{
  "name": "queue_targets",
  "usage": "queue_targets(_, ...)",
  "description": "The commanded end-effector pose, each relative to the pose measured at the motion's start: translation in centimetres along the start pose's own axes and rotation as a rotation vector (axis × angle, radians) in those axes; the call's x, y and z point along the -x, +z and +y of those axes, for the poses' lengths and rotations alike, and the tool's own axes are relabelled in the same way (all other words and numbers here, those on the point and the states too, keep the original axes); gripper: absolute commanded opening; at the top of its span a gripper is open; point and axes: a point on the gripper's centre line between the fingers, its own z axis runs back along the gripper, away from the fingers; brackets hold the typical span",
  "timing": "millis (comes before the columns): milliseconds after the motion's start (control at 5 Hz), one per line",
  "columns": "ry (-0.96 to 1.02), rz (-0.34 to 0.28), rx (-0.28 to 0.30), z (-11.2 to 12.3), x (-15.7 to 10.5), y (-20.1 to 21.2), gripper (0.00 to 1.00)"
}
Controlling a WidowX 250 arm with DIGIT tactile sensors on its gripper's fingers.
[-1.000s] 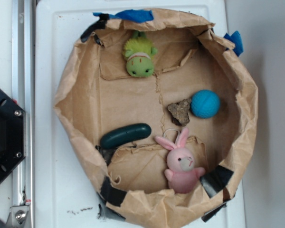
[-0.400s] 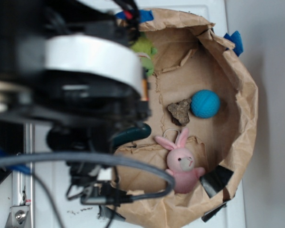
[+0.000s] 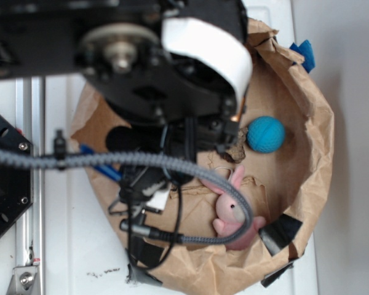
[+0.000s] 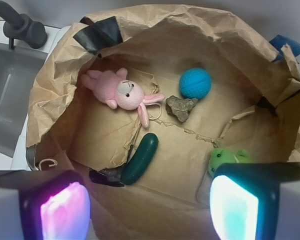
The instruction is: Grab the green animal.
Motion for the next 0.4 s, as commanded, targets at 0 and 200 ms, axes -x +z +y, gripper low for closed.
queue_targets(0,0.009,-0.052,-0.023,0.2,-0.7,1.5,1.00)
queue_targets(200,-0.241,-0.002,-0.010,1.1,-2.4,0.0,1.00)
